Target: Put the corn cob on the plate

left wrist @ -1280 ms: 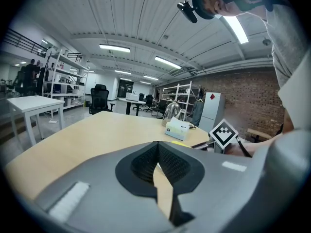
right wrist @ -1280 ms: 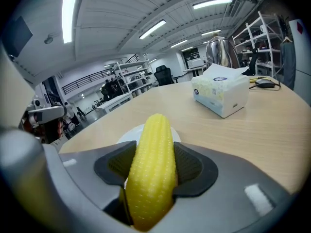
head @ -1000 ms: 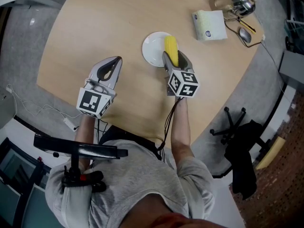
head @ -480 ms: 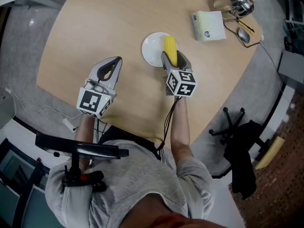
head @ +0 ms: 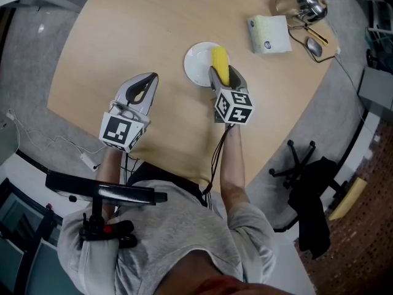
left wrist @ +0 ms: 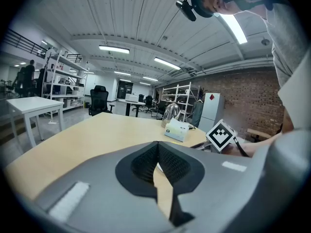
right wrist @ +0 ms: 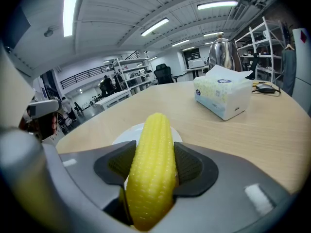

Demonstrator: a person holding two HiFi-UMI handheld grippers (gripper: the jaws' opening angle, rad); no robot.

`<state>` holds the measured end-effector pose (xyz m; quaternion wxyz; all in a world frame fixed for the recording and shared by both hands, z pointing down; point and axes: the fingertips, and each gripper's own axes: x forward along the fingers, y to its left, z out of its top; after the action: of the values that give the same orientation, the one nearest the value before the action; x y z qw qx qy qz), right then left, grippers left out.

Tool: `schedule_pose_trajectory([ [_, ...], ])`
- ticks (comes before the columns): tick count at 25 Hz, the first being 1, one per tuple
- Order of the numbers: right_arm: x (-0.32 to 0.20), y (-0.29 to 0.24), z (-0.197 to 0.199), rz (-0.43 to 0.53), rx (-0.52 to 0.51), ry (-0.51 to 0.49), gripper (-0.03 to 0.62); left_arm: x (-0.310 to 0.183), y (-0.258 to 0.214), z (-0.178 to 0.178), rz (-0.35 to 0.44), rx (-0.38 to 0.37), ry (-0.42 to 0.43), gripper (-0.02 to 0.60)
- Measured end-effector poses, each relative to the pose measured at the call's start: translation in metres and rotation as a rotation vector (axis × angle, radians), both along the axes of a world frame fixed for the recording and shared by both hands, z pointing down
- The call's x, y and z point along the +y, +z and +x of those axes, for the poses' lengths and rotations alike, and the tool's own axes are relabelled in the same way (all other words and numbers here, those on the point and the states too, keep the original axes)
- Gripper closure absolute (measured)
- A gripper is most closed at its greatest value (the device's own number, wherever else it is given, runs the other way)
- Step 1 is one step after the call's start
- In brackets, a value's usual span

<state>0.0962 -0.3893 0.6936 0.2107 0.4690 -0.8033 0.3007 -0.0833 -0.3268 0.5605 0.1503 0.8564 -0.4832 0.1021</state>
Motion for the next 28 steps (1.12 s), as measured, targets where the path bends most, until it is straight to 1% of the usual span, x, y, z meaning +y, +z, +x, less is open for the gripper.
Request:
schedule_pose_trajectory([
  [7, -0.001, -0.002, -0.002, 0.008, -0.003, 0.009, 0.344, 0.000, -0.007, -0.003, 0.014, -0.004, -0.001, 0.561],
  [11, 0.005, -0.017, -0.001, 0.022, -0.012, 0.015, 0.332, 0.009, -0.021, -0.003, 0.029, -0.004, 0.000, 0.561],
  [28, 0.002, -0.040, 0.008, 0.071, -0.032, 0.039, 0.332, 0.009, -0.033, 0.003, 0.064, -0.012, 0.019, 0.561],
])
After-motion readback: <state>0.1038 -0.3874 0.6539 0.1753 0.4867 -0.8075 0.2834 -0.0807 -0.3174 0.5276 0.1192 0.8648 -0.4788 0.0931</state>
